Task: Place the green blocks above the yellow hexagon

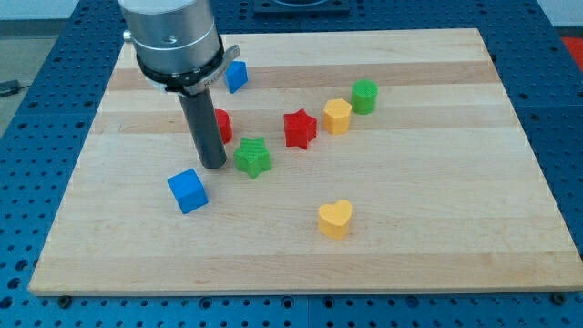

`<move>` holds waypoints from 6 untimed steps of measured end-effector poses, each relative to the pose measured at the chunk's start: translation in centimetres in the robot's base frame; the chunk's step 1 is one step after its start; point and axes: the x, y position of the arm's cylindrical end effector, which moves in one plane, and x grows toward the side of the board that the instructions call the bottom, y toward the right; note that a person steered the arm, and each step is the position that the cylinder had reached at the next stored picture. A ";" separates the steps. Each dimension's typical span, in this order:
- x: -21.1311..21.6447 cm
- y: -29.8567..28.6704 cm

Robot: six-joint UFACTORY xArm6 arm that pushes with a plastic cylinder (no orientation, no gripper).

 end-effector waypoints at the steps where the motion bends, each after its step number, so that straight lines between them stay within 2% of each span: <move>1: 0.4 3.8; 5: 3.8 20.0; 6: 7.9 21.5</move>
